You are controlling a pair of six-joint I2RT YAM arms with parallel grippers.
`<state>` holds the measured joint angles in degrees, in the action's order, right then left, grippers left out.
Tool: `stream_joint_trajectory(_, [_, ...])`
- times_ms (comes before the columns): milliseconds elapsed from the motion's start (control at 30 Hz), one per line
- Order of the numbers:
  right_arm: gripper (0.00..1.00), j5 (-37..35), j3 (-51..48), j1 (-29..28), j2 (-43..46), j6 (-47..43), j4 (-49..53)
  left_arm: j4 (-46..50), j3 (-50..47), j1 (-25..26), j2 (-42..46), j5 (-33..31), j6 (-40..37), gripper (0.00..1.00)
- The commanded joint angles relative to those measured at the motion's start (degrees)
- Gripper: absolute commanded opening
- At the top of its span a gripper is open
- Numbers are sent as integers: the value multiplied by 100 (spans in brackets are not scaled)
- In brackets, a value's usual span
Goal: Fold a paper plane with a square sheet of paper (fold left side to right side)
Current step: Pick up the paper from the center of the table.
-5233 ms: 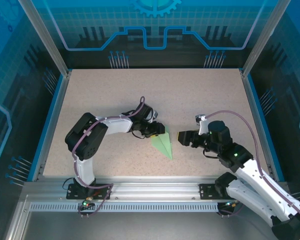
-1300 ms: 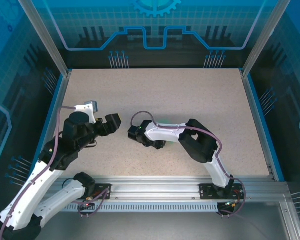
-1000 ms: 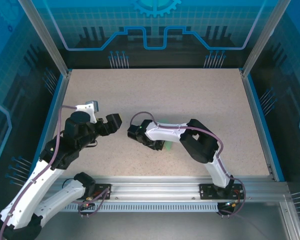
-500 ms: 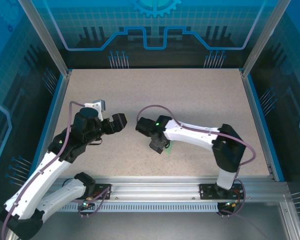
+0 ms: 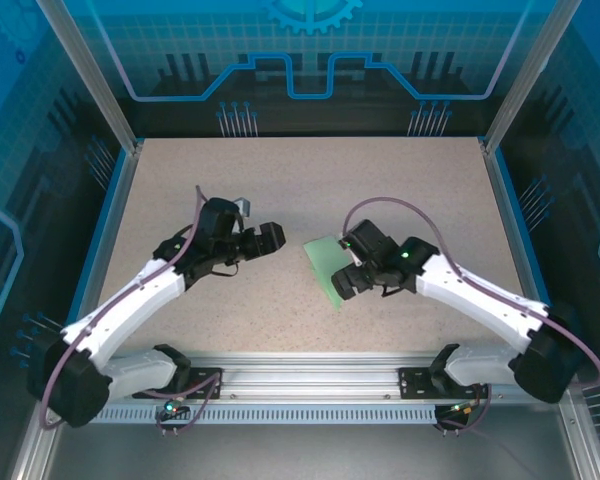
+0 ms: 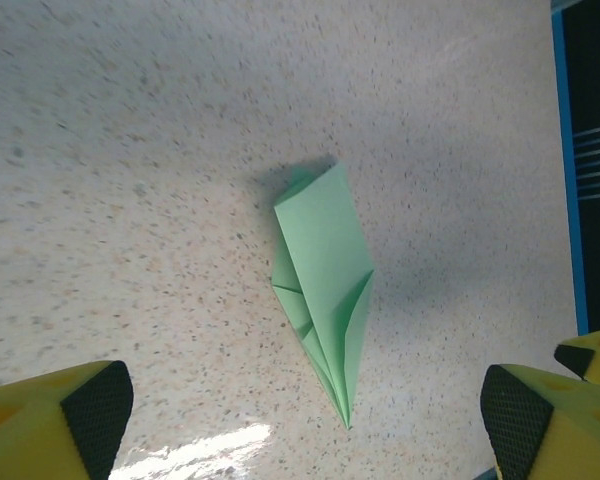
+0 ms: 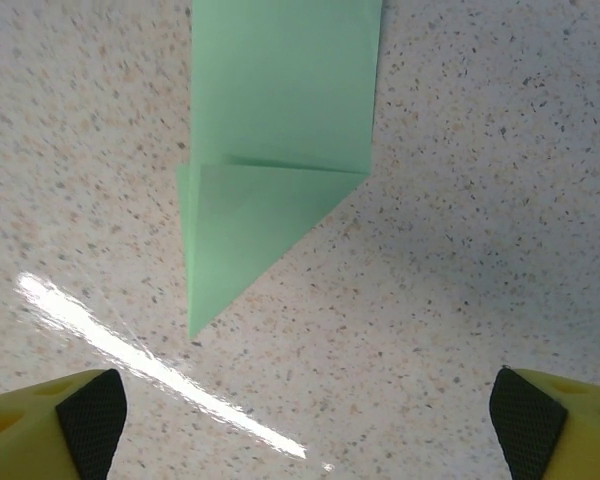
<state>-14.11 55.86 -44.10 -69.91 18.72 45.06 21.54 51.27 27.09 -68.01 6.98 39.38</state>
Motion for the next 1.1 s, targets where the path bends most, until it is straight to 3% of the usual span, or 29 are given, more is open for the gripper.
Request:
stream_joint_trajectory(0, [100,499,-297,143,523,306,-419,-694,-55,-46,-531,674,207,92])
stream_joint_trajectory(300, [100,1081,-1152,417,1720,674,-938,-1932,17,-2,-2194,1439,392,82])
stream_joint_trajectory(633, [100,1130,-1437,462,2183,927,-945,-2225,759,253,-3563,1833,460,76])
stream_joint_trajectory(900, [100,1027,-1446,455,2257,1015,-902,-2119,1187,341,-4166,1813,422,54])
stream_joint_trajectory(1067, [100,833,-1570,463,2367,1011,-1061,-2132,1237,355,-4241,1814,322,32])
